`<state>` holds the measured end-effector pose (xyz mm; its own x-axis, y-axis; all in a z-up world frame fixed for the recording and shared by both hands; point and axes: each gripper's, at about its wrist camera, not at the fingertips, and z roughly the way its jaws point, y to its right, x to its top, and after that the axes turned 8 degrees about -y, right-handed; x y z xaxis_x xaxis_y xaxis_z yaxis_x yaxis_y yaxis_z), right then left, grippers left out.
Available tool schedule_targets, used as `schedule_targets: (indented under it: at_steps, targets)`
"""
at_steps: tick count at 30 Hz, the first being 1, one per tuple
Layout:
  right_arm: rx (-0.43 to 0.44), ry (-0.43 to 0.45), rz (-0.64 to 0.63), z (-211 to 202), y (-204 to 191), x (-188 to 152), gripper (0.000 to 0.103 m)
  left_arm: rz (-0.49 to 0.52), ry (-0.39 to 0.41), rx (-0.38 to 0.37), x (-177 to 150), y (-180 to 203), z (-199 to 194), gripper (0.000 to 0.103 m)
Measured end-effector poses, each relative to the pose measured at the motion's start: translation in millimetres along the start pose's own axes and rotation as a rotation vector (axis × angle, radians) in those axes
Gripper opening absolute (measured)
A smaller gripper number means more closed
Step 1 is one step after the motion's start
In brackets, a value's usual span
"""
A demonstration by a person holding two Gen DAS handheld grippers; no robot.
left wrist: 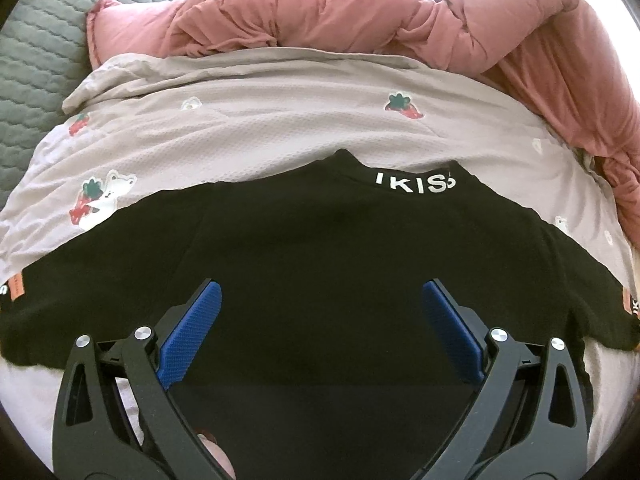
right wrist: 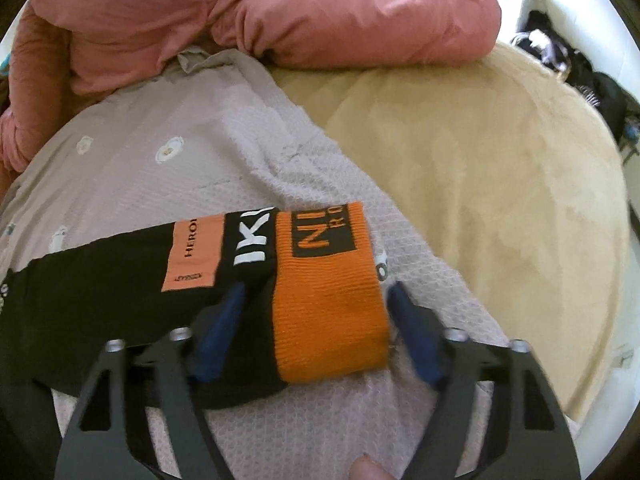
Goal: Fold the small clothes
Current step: 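Close the right tool on the orange sleeve cuff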
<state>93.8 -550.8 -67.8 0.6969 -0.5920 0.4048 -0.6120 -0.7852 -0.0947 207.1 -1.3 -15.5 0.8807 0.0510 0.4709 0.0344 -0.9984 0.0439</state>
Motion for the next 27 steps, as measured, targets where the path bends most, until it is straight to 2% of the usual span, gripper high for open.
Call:
schedule_targets:
  at_steps: [1, 3, 6, 11, 15, 23, 26, 27]
  targets:
    - [-0.003, 0.007, -0.010, -2, -1, 0, 0.053, 0.001, 0.000, 0.004, -1, 0, 0, 0.094]
    - [-0.008, 0.038, -0.037, -10, -5, -1, 0.036, 0.002, 0.002, 0.008, -2, -2, 0, 0.094]
    - [0.009, 0.072, -0.056, -23, -8, -3, 0.022, -0.008, 0.003, 0.002, -3, -4, -1, 0.094]
    - [0.015, 0.114, -0.072, -42, -13, -7, 0.018, 0.006, 0.019, -0.004, -6, -2, -7, 0.094]
    - [0.015, 0.109, -0.075, -44, -12, -4, 0.019, 0.005, 0.022, -0.013, -8, -5, -10, 0.094]
    - [0.064, 0.073, -0.048, -28, -7, 7, 0.027, 0.007, 0.040, -0.020, -11, -7, -17, 0.094]
    - [0.062, 0.055, -0.027, -14, 0, 17, 0.026, 0.011, 0.040, -0.022, -13, -8, -17, 0.094]
    - [0.064, 0.051, -0.019, -11, 2, 19, 0.023, 0.011, 0.040, -0.024, -14, -8, -17, 0.094]
